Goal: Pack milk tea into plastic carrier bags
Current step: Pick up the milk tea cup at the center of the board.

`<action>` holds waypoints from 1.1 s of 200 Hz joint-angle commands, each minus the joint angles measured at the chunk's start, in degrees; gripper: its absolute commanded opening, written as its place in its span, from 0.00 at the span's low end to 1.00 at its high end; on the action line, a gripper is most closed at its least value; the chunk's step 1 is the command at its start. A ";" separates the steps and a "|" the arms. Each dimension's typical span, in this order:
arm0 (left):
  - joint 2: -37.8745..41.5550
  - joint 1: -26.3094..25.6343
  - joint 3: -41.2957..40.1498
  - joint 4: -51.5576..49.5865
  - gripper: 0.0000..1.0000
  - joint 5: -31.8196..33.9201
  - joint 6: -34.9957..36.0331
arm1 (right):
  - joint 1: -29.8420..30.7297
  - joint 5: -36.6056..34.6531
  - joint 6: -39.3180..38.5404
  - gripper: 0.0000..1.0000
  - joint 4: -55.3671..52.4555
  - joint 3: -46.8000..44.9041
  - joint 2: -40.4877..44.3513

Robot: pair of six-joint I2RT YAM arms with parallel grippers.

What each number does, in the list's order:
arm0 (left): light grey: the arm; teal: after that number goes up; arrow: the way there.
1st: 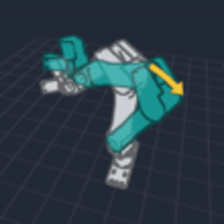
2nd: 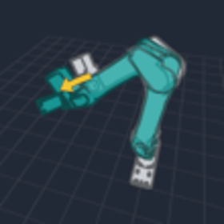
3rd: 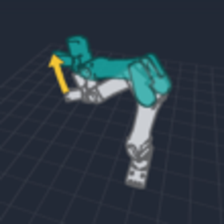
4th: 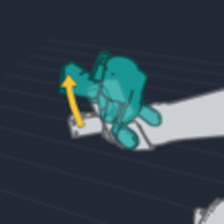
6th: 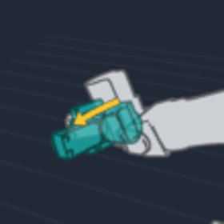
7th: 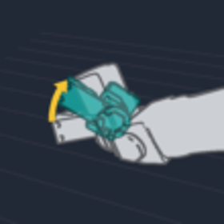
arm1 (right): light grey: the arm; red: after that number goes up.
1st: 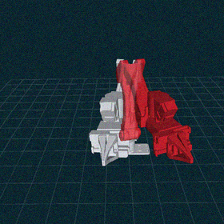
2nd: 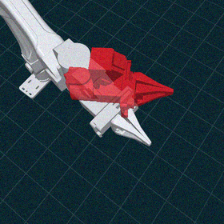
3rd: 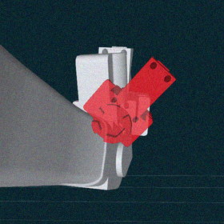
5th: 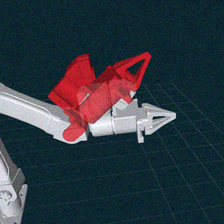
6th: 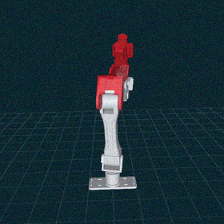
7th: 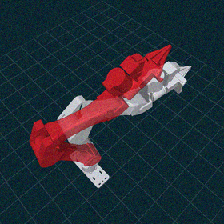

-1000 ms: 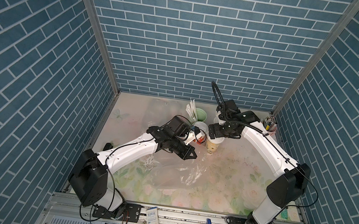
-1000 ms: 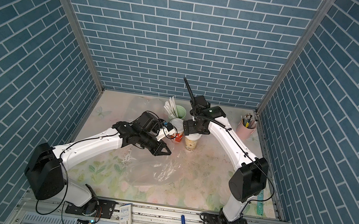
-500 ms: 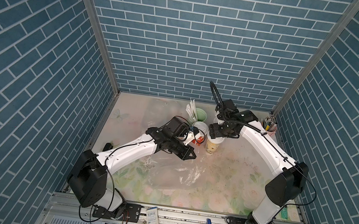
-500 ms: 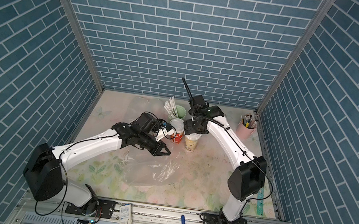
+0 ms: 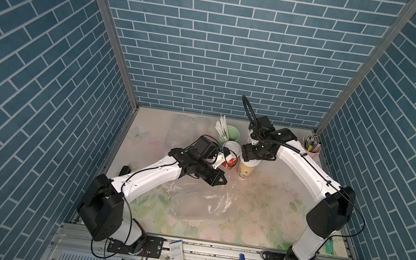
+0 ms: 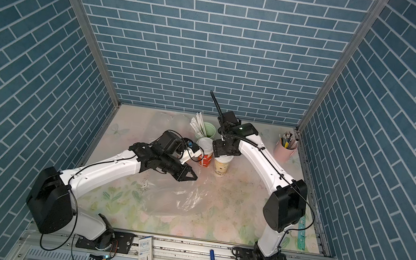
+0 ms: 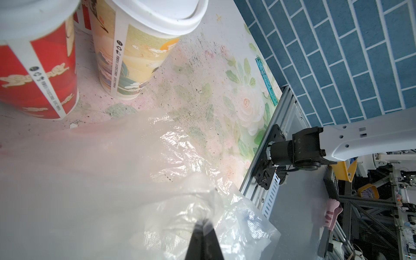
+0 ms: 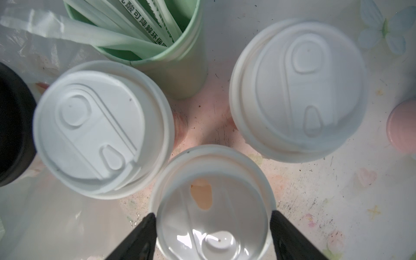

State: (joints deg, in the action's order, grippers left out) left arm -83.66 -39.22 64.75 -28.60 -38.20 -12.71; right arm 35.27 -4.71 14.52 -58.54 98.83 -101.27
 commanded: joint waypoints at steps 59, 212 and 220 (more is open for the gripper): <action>1.62 0.73 -0.94 0.82 0.00 0.64 -0.55 | 0.48 -0.21 0.07 0.80 -0.77 -0.65 -1.47; 3.06 1.07 -2.26 5.34 0.00 3.99 -5.04 | 0.65 2.61 0.36 0.61 -2.52 -2.50 10.55; 3.03 1.07 -2.26 5.63 0.00 4.49 -5.35 | 0.67 3.43 0.80 0.61 -2.41 -3.04 12.02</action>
State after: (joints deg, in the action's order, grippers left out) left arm -81.84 -38.59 63.48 -25.02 -35.42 -16.73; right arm 35.64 -3.55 14.96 -59.29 96.86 -95.35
